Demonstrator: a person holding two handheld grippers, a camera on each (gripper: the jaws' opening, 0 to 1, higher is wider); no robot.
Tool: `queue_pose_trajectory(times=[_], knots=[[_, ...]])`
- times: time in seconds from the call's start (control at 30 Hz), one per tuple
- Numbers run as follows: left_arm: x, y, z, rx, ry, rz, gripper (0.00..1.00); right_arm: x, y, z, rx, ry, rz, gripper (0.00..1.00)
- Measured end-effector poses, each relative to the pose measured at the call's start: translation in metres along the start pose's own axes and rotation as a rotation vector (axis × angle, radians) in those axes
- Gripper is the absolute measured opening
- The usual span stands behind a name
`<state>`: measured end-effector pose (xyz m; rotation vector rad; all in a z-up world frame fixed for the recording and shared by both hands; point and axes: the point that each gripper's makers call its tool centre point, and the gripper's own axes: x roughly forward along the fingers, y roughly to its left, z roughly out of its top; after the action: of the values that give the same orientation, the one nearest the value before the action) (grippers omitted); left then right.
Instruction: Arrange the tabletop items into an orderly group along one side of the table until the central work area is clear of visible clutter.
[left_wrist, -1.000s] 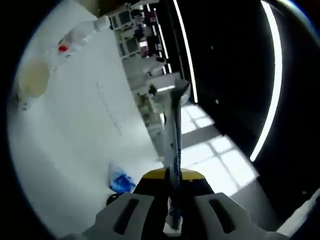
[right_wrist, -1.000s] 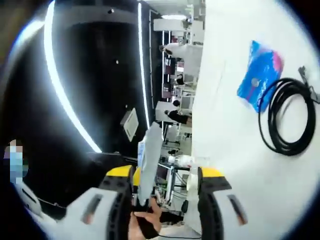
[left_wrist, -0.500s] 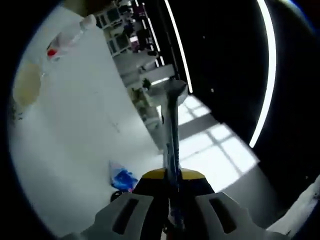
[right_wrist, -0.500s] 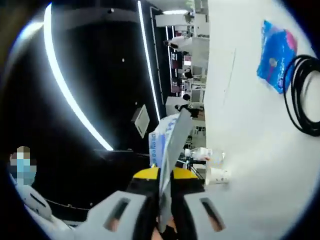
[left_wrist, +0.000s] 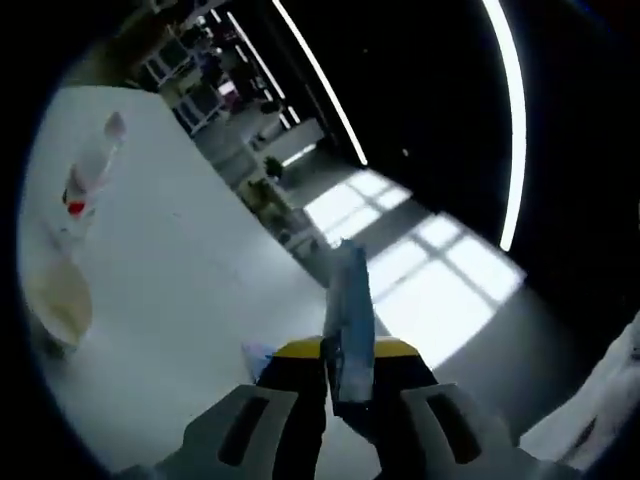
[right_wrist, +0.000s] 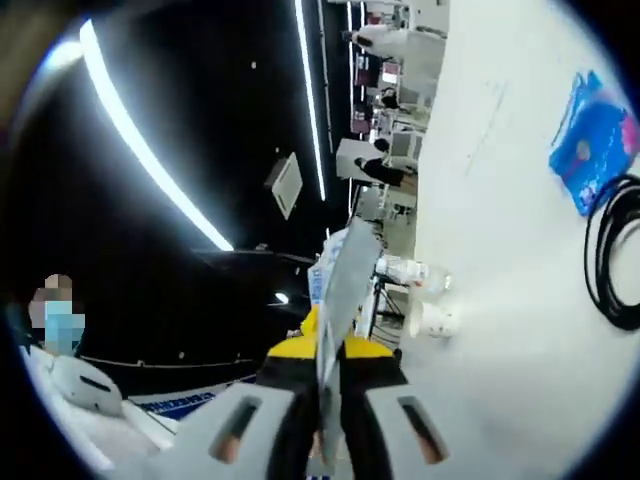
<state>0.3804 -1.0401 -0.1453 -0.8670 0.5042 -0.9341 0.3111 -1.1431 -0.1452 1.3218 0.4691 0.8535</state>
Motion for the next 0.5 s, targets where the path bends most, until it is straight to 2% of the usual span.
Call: queue_pose_trajectory(times=[0.1, 0.2, 0.3, 0.37, 0.4, 0.5], knots=[[0.001, 0.007, -0.003, 0.108, 0.022, 0.057, 0.06, 0.005, -0.002, -0.002, -0.037, 0.031, -0.058, 0.03], [0.001, 0.010, -0.004, 0.107, 0.009, 0.084, 0.03, 0.009, -0.003, 0.001, -0.040, 0.020, -0.086, 0.04], [0.001, 0.016, -0.002, 0.119, -0.029, 0.134, 0.00, 0.013, -0.011, 0.009, -0.101, -0.033, -0.154, 0.06], [0.001, 0.016, 0.001, 0.116, -0.050, 0.141, 0.00, 0.014, -0.010, 0.008, -0.102, -0.044, -0.153, 0.07], [0.000, 0.017, 0.003, 0.107, -0.064, 0.149, 0.00, 0.014, -0.012, 0.013, -0.140, -0.075, -0.161, 0.08], [-0.002, 0.020, 0.005, 0.109, -0.070, 0.166, 0.00, 0.011, -0.011, 0.015, -0.157, -0.112, -0.177, 0.21]])
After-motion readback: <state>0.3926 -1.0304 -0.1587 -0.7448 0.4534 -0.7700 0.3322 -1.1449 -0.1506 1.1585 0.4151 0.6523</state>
